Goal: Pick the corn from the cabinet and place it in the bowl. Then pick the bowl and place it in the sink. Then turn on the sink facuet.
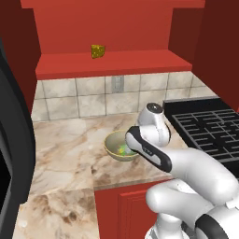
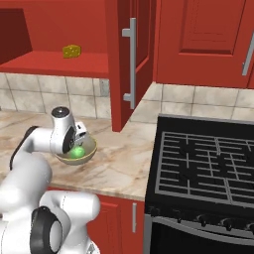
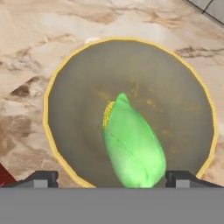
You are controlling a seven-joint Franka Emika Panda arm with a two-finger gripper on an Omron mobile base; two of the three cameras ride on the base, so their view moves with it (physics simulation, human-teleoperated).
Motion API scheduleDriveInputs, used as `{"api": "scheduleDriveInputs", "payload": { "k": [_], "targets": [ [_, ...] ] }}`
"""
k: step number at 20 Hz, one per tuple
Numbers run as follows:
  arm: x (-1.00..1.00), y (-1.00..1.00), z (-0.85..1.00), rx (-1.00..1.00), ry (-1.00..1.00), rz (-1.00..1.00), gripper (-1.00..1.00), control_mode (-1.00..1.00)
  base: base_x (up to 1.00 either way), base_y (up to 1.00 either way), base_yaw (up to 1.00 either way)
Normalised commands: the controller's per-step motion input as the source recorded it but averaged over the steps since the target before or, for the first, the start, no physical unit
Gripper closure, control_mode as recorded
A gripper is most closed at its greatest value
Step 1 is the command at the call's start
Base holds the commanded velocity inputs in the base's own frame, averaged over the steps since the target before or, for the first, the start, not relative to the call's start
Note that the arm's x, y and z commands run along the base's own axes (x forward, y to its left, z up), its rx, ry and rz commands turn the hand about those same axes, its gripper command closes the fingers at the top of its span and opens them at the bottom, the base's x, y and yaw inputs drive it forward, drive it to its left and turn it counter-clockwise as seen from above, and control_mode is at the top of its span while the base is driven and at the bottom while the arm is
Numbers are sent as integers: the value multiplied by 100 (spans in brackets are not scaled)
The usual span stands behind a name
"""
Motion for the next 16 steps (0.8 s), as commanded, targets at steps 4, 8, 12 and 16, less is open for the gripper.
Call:
{"api": "scheduleDriveInputs", "payload": {
  "k": [4, 8, 12, 16],
  "targets": [
    [-72, 47, 34, -7, -2, 7, -100, -100, 0, 0, 0],
    [-75, 51, -3, -15, 0, 6, -100, -100, 0, 0, 0],
    [-21, 10, -15, -14, 0, 4, -100, -100, 0, 0, 0],
    [25, 0, -14, -11, 0, 0, -100, -100, 0, 0, 0]
  ]
}}
